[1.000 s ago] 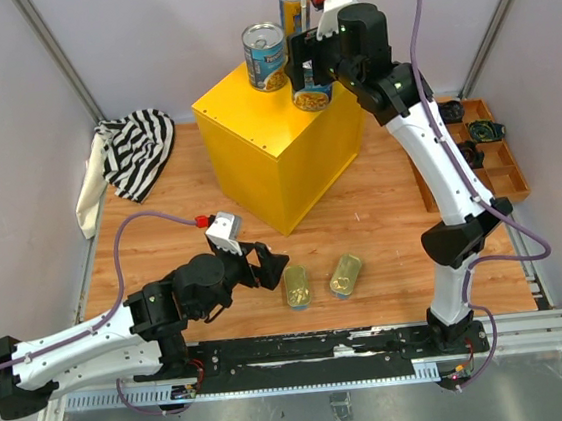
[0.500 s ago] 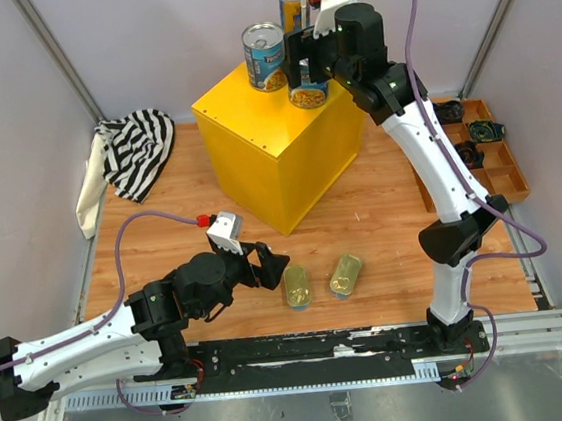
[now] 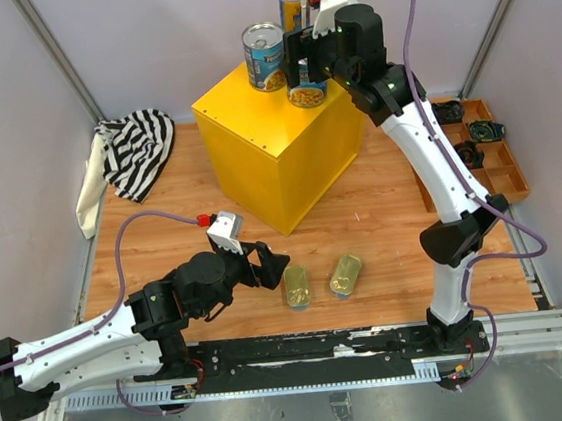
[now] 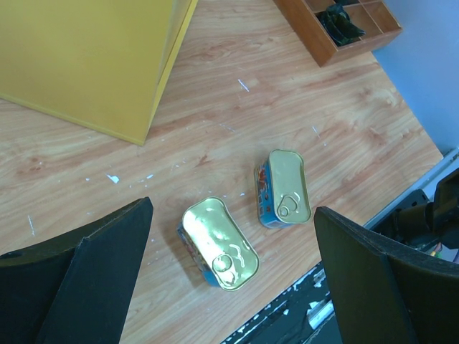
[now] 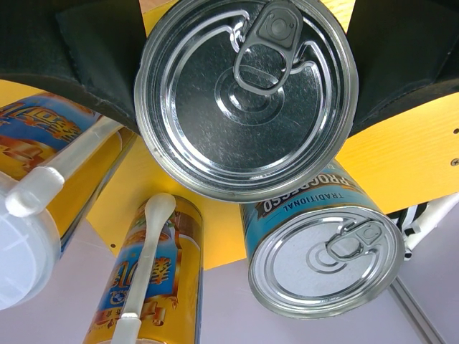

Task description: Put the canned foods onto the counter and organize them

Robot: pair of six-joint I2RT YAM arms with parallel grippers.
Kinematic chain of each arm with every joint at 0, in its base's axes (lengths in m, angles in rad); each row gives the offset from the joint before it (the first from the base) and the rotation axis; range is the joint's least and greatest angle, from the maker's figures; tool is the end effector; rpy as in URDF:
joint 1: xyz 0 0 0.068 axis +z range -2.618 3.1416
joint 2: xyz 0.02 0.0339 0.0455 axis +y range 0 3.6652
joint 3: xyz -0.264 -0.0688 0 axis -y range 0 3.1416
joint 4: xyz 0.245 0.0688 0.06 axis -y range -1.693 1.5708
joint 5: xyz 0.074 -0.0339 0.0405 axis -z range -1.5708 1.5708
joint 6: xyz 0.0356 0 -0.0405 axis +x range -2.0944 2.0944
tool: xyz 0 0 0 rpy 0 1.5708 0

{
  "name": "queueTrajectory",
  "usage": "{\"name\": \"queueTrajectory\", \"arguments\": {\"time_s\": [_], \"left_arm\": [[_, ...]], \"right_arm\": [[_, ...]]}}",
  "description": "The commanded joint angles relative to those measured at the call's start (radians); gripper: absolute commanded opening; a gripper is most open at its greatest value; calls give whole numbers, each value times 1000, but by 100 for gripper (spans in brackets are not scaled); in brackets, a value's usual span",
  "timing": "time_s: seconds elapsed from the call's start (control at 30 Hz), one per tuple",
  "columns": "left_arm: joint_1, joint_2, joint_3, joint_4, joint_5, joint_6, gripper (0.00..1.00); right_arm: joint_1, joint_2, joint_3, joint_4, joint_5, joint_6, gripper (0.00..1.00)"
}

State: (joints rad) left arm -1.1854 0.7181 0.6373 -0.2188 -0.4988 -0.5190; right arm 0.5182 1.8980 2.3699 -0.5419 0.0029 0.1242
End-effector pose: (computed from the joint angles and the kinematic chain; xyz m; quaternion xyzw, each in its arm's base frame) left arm 0.0800 -0.1519 0.2962 0.1166 0.7849 -0.3023 0.5282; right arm 0.3520 0.2006 0.5206 -0.1422 0.7175 0.2143 0.6474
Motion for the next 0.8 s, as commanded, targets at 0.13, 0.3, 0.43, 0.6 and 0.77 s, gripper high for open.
{"name": "queueTrajectory", "arguments": {"time_s": [0.13,0.3,0.43,0.6,0.77], "left_arm": [[10,-11,-7,17,13,-2,99],[10,-30,-12,8,14,-11,99],[10,-41,-14,1,17,-19,99],[10,-49,-16,-4,16,-28,99],[10,-54,-20,-7,26,-46,99]], "right_arm": [[-2,-63,-26,59,-2,2,92],[0,-69,-23,51,0,2,99],[3,-75,-24,48,3,0,99],[10,-92,-25,45,12,-4,98],[19,-132,-45,43,23,-13,99]]}}
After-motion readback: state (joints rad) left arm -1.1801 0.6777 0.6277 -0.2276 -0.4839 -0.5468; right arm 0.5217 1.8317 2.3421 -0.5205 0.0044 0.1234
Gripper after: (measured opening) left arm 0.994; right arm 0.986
